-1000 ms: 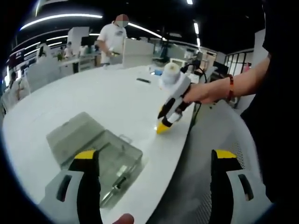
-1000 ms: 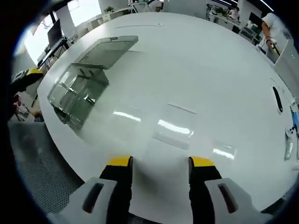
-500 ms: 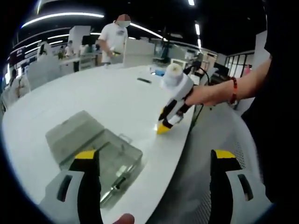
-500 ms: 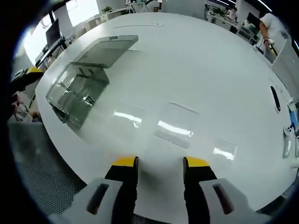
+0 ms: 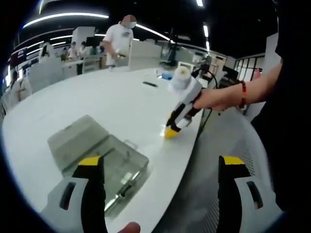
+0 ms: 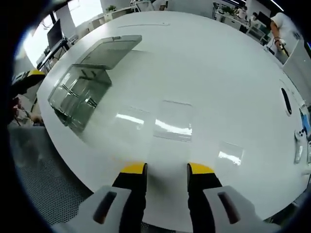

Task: Insert the divider into the dual guide fixture by aligning both edges with the guide slots and pushing it downward to the bottom, including one-sided entry, uneven engagement, binding, and posture correction.

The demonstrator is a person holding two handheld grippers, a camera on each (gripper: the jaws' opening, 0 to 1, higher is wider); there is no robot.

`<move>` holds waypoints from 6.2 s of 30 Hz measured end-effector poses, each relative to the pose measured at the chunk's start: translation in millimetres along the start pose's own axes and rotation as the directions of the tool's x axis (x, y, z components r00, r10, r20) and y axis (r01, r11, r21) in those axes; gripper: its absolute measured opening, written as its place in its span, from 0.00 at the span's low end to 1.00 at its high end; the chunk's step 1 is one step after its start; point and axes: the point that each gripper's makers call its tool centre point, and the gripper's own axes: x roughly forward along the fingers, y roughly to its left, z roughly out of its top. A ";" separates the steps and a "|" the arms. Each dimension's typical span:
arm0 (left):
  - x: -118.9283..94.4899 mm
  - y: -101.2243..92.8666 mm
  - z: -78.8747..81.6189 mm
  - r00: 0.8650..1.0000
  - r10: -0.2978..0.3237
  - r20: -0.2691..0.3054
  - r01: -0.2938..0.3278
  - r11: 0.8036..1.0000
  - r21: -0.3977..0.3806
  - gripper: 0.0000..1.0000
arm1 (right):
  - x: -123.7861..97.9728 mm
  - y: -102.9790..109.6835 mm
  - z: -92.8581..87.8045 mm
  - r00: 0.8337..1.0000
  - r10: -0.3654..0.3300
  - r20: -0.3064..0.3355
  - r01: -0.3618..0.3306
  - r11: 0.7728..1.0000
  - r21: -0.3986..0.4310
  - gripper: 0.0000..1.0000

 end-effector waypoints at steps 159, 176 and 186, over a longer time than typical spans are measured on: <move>17.2 36.8 74.9 0.906 0.229 0.356 0.006 0.833 -0.553 0.42 | -107.4 100.3 90.6 0.845 0.253 0.472 -0.145 0.956 -0.253 0.28; 10.4 49.0 80.8 0.876 0.260 0.406 0.050 0.789 -0.612 0.17 | -112.0 114.2 89.8 0.829 0.303 0.471 -0.167 0.937 -0.308 0.28; 2.8 58.5 77.4 0.867 0.289 0.407 0.051 0.760 -0.648 0.06 | -110.2 123.2 86.8 0.830 0.327 0.452 -0.171 0.920 -0.352 0.28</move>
